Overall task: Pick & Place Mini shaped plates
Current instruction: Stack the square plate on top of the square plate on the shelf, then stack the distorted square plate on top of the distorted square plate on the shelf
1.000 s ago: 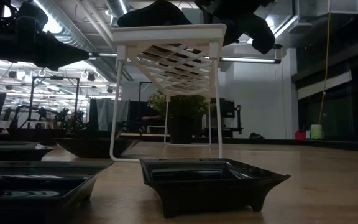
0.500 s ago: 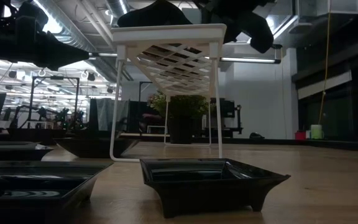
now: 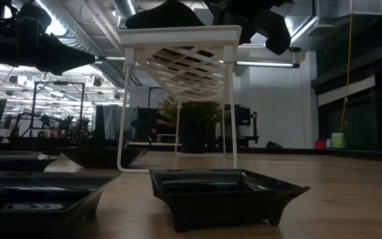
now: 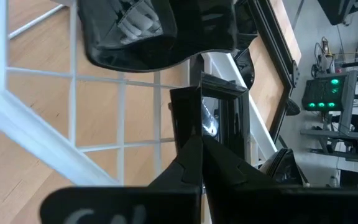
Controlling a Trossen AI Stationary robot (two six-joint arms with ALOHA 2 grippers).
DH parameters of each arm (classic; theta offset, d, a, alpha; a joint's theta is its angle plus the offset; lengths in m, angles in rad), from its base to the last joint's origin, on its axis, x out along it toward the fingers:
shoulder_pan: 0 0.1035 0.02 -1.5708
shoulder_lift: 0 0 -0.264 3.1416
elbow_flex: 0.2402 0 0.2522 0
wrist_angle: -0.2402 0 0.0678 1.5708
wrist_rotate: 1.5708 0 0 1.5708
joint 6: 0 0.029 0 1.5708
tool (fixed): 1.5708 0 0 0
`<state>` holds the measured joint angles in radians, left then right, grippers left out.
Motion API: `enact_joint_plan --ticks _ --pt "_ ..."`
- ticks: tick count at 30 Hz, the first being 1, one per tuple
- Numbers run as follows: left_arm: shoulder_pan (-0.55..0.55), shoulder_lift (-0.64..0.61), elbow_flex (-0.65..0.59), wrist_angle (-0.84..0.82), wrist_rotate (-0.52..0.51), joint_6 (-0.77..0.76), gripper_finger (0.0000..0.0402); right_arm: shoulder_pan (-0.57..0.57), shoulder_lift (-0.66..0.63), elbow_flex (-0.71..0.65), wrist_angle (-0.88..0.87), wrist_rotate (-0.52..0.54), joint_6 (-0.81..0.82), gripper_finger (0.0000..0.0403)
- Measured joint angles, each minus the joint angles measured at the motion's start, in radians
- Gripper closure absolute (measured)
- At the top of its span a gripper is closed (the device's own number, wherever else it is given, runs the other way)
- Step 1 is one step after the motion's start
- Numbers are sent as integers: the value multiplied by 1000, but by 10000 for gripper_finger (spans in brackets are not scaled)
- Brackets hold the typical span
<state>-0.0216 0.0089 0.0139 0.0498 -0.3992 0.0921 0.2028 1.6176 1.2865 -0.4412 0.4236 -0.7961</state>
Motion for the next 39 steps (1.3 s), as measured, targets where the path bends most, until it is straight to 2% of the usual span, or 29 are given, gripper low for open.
enact_joint_plan --ticks 6,20,26,31,39 --pt "0 0 0 0 0 0 349 -8 0 0 8 0 6 388" --pt "0 0 0 0 0 0 347 -11 0 0 9 0 61 324" --pt "0 0 0 0 0 0 350 -11 -1 0 3 1 72 318" --pt "0 0 0 0 0 0 347 -11 -44 0 -13 -3 147 318" --pt "0 0 0 0 0 0 350 -10 -144 0 -56 -123 316 318"
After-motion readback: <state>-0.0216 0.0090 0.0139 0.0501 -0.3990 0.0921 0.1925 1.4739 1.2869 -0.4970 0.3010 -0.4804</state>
